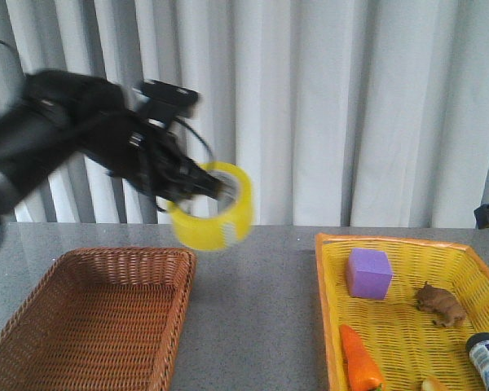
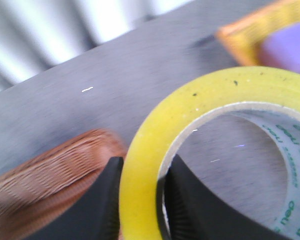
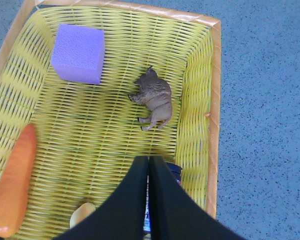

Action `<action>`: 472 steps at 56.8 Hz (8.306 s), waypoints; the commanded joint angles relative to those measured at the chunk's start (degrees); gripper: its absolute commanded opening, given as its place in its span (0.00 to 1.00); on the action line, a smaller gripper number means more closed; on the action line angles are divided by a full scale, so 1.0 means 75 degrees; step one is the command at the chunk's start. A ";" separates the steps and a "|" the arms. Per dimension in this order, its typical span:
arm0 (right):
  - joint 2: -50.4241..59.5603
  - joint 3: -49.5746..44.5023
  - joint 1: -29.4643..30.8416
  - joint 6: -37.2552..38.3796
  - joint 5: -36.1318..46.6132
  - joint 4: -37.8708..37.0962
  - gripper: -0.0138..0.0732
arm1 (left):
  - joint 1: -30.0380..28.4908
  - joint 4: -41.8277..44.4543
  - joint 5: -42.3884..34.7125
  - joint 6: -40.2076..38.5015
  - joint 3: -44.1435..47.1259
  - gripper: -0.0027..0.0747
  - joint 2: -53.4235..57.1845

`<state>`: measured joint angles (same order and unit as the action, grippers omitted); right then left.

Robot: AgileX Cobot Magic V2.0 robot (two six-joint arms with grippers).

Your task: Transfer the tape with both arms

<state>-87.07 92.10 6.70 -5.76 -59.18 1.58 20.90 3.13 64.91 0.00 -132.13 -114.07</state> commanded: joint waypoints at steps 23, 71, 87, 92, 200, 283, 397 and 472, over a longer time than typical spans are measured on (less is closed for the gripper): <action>0.0286 0.0178 0.0050 -0.0085 0.0341 0.0001 0.15 | -0.2244 -0.1232 -0.1785 0.0088 0.3495 0.03 0.1541; 0.0286 0.0178 0.0050 -0.0085 0.0341 0.0001 0.15 | -0.2244 -0.0661 -0.2814 -0.0131 0.5707 0.07 0.0541; 0.0286 0.0178 0.0050 -0.0085 0.0334 0.0001 0.15 | -0.2244 -0.0661 -0.2803 -0.0332 0.5213 0.13 0.0494; 0.0286 0.0178 0.0050 -0.0085 0.0334 0.0001 0.15 | -0.2244 -0.0669 -0.2582 -0.0583 0.4822 0.19 0.0494; 0.0286 0.0178 0.0050 -0.0085 0.0334 0.0001 0.15 | -0.1630 -0.1460 -0.1019 -0.0045 0.1403 0.03 0.3674; 0.0286 0.0178 0.0050 -0.0085 0.0334 0.0001 0.15 | -0.1630 0.0547 -0.7974 0.0000 1.5018 0.03 1.3503; 0.0286 0.0178 0.0050 -0.0085 0.0334 0.0025 0.15 | -0.3080 0.0196 -0.8709 -0.1265 1.7749 0.03 1.5417; 0.8695 -1.0428 0.0043 -0.0025 0.7202 -0.0035 0.15 | -0.3080 0.0196 -0.8701 -0.1265 1.7749 0.03 1.5417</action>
<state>-27.23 18.22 6.70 -5.73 -14.28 0.94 -2.18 5.21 4.10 -9.06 1.40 0.62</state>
